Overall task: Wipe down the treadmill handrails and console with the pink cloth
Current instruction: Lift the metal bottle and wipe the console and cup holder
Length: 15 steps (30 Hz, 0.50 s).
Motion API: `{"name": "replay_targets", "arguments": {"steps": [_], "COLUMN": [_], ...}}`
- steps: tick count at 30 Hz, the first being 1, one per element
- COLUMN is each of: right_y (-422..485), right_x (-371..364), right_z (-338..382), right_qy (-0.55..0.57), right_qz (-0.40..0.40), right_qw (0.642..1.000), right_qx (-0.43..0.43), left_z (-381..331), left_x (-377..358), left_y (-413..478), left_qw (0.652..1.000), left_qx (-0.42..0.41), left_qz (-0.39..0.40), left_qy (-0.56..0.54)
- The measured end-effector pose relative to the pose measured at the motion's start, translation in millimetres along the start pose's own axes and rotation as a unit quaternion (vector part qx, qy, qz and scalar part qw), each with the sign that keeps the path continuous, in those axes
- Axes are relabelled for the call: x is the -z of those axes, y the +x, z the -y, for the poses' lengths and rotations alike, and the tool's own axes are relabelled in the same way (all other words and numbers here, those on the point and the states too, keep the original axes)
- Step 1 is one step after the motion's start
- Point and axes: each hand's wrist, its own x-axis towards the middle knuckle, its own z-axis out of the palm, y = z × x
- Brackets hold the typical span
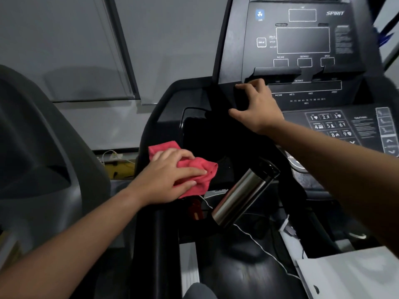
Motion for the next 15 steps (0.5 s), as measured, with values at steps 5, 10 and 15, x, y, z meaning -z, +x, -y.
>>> {"name": "replay_targets", "arguments": {"steps": [5, 10, 15], "right_y": [-1, -2, -1], "right_x": [0, 1, 1], "right_z": [0, -1, -3], "right_qy": [0.009, 0.017, 0.014], "right_qz": [-0.003, 0.002, 0.007], "right_qw": [1.0, 1.0, 1.0], "right_qx": [-0.006, -0.001, 0.0], "left_z": [-42, -38, -6], "left_x": [-10, -8, 0], "left_y": [46, 40, 8], "left_qw": [0.999, 0.998, 0.996], "left_qx": [-0.017, -0.037, -0.047], "left_qz": [0.034, 0.011, 0.001], "left_qy": [0.032, 0.055, 0.072]}}
